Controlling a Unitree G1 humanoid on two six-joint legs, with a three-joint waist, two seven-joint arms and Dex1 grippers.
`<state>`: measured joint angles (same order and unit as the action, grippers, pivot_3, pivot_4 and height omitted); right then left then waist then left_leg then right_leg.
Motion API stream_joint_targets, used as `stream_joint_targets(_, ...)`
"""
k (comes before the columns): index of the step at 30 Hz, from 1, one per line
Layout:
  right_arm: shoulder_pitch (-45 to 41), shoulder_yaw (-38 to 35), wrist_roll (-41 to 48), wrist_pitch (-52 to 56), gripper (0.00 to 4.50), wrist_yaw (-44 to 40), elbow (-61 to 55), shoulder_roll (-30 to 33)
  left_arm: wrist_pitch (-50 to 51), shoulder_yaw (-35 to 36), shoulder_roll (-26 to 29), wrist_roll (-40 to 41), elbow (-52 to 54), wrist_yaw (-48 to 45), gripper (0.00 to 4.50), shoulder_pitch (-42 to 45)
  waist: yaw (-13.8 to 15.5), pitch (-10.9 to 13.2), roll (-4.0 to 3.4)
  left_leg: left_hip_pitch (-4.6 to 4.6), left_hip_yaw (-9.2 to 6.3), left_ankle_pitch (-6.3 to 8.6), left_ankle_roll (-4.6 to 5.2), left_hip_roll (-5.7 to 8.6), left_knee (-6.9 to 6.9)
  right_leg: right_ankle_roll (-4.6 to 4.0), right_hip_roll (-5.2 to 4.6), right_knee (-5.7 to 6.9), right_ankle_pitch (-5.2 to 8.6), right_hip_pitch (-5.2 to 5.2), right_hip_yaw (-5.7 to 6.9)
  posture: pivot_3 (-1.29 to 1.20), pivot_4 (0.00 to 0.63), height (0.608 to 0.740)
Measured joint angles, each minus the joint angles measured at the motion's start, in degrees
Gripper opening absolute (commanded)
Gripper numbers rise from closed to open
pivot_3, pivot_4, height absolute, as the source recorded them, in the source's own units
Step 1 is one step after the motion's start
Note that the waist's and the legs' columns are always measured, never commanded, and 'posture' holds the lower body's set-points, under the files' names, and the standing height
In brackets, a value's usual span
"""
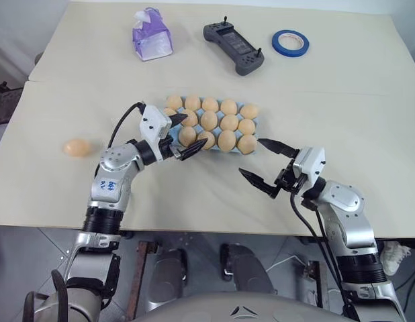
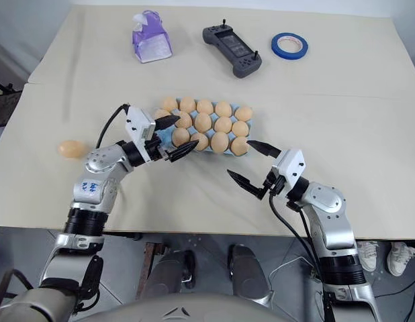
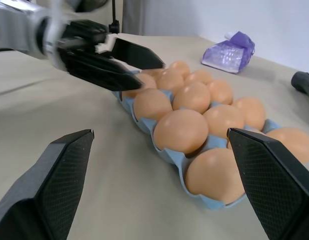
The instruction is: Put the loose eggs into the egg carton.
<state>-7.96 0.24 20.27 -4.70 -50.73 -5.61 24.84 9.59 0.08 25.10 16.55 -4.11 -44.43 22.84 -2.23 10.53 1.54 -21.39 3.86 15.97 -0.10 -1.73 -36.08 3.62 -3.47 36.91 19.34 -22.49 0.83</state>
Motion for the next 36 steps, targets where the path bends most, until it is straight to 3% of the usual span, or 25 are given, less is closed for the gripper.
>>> stream_joint_targets(3, -0.52, -0.07, 0.18, 0.01, 4.50, -1.13, 0.33, 0.29, 0.46, 4.69, 5.52, 2.62, 4.87, -3.34, 4.47, -6.91, 0.13, 0.04, -0.06, 0.02, -0.04, 0.01, -0.03, -0.02, -0.01, -0.11, -0.02, 0.02, 0.06, 0.01, 0.04, 0.00, 0.150, 0.740)
stream_joint_targets(9, -3.34, 0.94, 2.65, 0.07, 4.50, -6.41, 0.99, 0.65, -1.68, 18.52, 7.56, 9.72, 10.70, -4.19, 4.47, -21.41, 0.49, 0.04, -0.07, 0.03, -0.08, 0.02, -0.01, 0.00, 0.00, -0.15, -0.12, -0.07, 0.08, 0.05, 0.04, 0.00, 0.150, 0.740)
stream_joint_targets(15, -5.02, 1.70, 3.70, 0.03, 4.50, -9.84, 1.86, 0.89, -5.36, 26.01, 3.55, 9.04, 12.50, 1.29, 4.47, -34.24, 0.72, 0.06, -0.10, -0.02, -0.17, 0.05, -0.01, 0.00, 0.09, -0.21, -0.16, -0.26, 0.12, 0.05, 0.11, 0.00, 0.150, 0.740)
stream_joint_targets(21, -4.99, 1.89, 3.72, -0.38, 4.50, -11.42, 3.72, 0.83, -5.20, 33.83, -7.25, 9.19, 16.01, 19.45, 4.47, -36.23, 0.67, 0.05, -0.09, -0.06, -0.16, 0.08, 0.04, 0.01, 0.09, -0.18, -0.17, -0.36, 0.10, 0.07, 0.13, 0.00, 0.150, 0.740)
stream_joint_targets(24, -5.05, 1.89, 3.72, -0.44, 4.50, -12.00, 4.27, 0.82, -4.44, 35.01, -9.50, 10.21, 16.00, 23.32, 4.47, -37.26, 0.57, 0.05, -0.08, -0.06, -0.14, 0.09, 0.03, -0.01, 0.10, -0.18, -0.12, -0.35, 0.10, 0.05, 0.15, 0.00, 0.150, 0.740)
stream_joint_targets(31, -6.58, 1.89, 3.62, -1.62, 4.50, -13.16, 6.22, 0.71, -3.78, 35.98, -8.73, 10.43, 15.16, 29.22, 4.47, -34.02, 0.72, 0.05, -0.07, -0.05, -0.15, 0.08, 0.05, 0.01, 0.00, -0.16, -0.12, -0.31, 0.08, 0.11, 0.16, 0.00, 0.150, 0.740)
stream_joint_targets(36, -6.83, 2.01, 3.15, -1.87, 4.50, -13.16, 6.95, 0.35, 0.20, 32.59, -1.23, 7.45, 7.37, 30.19, 4.47, -23.72, 0.76, 0.04, -0.07, -0.05, -0.15, 0.05, 0.04, 0.02, 0.00, -0.17, -0.13, -0.22, 0.07, 0.10, 0.19, 0.00, 0.150, 0.740)
